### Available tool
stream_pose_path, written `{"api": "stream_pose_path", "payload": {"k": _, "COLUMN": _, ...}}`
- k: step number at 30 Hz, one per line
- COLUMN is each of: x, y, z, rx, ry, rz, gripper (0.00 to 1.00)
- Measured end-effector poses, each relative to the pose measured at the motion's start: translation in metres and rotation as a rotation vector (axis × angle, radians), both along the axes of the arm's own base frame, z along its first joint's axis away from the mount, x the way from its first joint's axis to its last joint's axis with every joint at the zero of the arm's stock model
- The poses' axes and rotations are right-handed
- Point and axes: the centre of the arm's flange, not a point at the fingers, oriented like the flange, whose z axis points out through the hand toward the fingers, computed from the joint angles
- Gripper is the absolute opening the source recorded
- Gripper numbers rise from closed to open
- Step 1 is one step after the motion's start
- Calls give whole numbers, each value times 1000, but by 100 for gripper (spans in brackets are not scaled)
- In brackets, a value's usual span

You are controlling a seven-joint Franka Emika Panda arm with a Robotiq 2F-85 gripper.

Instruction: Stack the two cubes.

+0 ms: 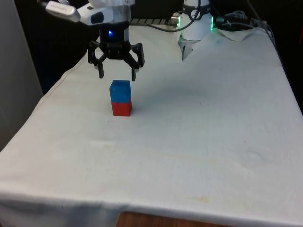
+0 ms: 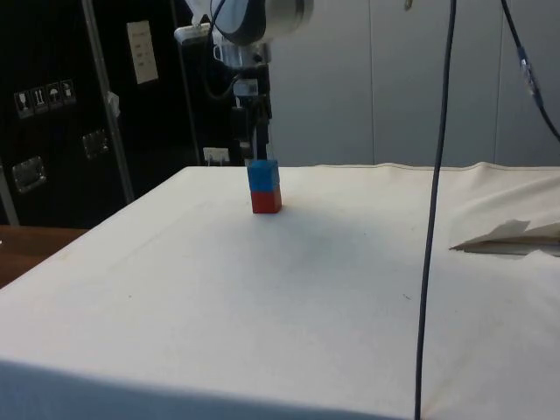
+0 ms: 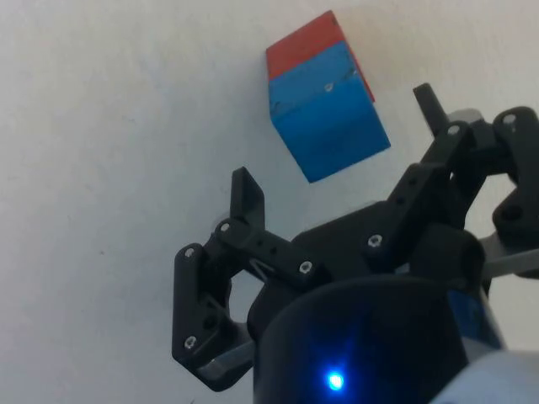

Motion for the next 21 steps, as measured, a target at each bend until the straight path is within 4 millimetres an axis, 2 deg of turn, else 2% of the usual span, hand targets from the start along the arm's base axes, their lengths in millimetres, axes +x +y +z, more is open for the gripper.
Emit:
{"api": "stream_pose_path", "payload": {"k": 14, "x": 0, "y": -1, "z": 35, "rx": 16, "ry": -28, "rz": -3, "gripper": 100}}
{"api": "stream_pose_path", "payload": {"k": 19, "x": 0, "y": -1, "z": 54, "rx": 25, "ry": -40, "rz": -4, "gripper": 100}}
{"api": "stream_pose_path", "payload": {"k": 21, "x": 0, "y": -1, "z": 54, "rx": 25, "ry": -40, "rz": -4, "gripper": 100}}
